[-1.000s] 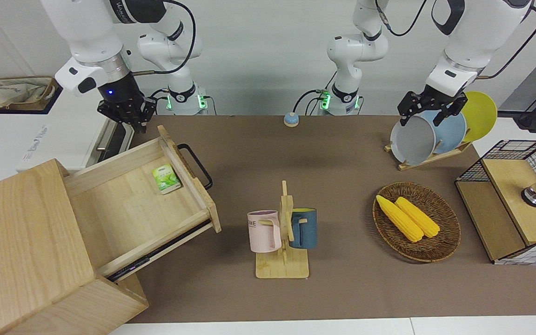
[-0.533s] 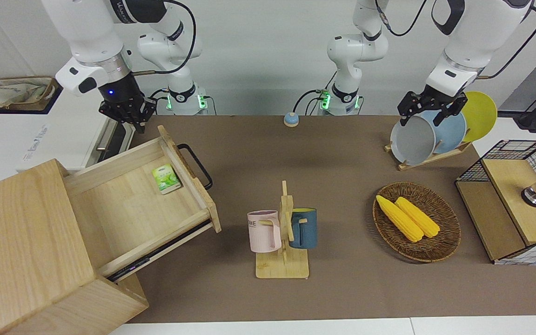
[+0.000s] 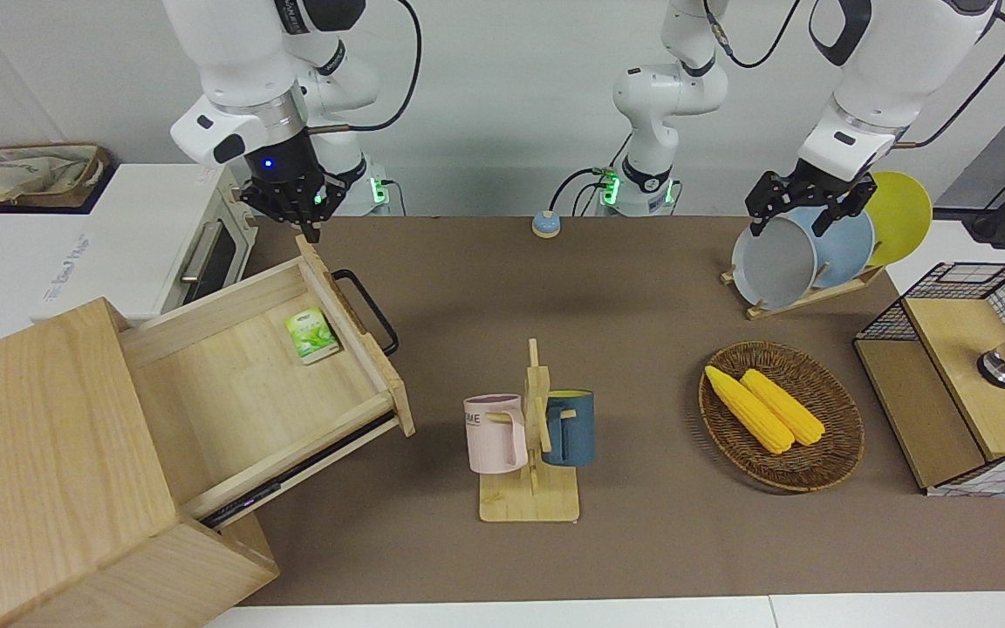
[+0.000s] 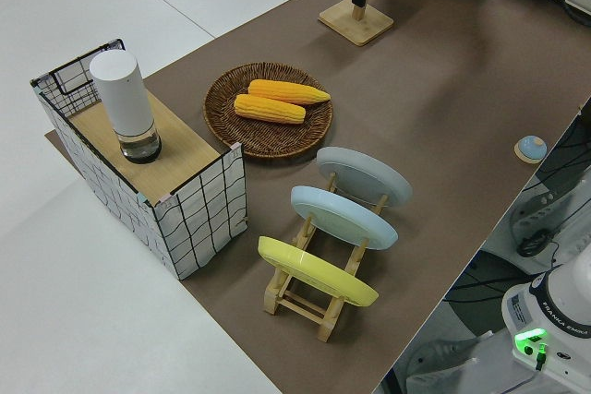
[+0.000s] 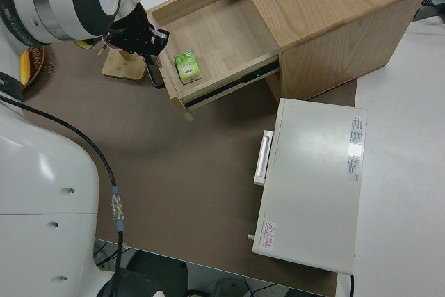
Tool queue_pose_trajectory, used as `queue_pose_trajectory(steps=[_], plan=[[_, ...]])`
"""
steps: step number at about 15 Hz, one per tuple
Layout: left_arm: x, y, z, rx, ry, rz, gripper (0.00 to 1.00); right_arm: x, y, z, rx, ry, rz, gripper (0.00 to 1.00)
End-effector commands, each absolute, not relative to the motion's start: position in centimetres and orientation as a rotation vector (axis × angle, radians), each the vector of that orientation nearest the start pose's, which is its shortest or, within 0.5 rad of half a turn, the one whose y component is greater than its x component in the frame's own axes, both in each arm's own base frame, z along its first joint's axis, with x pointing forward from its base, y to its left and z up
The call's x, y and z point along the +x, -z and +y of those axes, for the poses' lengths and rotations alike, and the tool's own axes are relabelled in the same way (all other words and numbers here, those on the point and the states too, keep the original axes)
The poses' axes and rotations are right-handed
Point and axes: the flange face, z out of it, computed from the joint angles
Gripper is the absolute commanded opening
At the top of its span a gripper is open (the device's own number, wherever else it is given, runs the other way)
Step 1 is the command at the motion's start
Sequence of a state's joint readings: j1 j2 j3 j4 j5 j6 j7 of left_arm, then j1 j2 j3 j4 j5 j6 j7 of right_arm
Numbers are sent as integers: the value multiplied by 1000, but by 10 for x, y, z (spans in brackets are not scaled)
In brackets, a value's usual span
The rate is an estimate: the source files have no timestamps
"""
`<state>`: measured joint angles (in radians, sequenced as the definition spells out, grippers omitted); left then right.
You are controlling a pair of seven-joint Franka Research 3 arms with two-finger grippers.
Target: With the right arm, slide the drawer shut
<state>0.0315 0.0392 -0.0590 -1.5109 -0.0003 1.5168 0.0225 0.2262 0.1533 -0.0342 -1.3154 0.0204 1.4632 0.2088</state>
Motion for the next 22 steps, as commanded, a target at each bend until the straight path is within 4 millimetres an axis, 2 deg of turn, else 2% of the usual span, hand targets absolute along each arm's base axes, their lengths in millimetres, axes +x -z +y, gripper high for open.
queue_pose_trajectory(steps=[1, 6, 8, 10, 14, 18, 20, 22], plan=[[563, -629, -13, -3126, -62, 94, 993, 566, -651, 159, -3129, 0, 148, 0], [563, -630, -13, -3126, -60, 94, 993, 552, -647, 216, -3112, 4, 320, 0], [563, -630, -13, -3126, -60, 94, 993, 549, -635, 238, -3114, -23, 412, 0], [563, -629, -13, -3126, -62, 94, 993, 549, -623, 251, -3111, -50, 500, 0], [563, -629, -13, -3126, -62, 94, 993, 554, -602, 268, -3083, -75, 726, 0], [563, -629, -13, -3126, -62, 94, 993, 571, -576, 269, -3022, -70, 970, 0], [563, -629, -13, -3126, -62, 94, 993, 583, -559, 266, -2962, -51, 1135, 0], [563, -629, -13, -3126, -62, 94, 993, 591, -538, 264, -2929, -25, 1226, 0]])
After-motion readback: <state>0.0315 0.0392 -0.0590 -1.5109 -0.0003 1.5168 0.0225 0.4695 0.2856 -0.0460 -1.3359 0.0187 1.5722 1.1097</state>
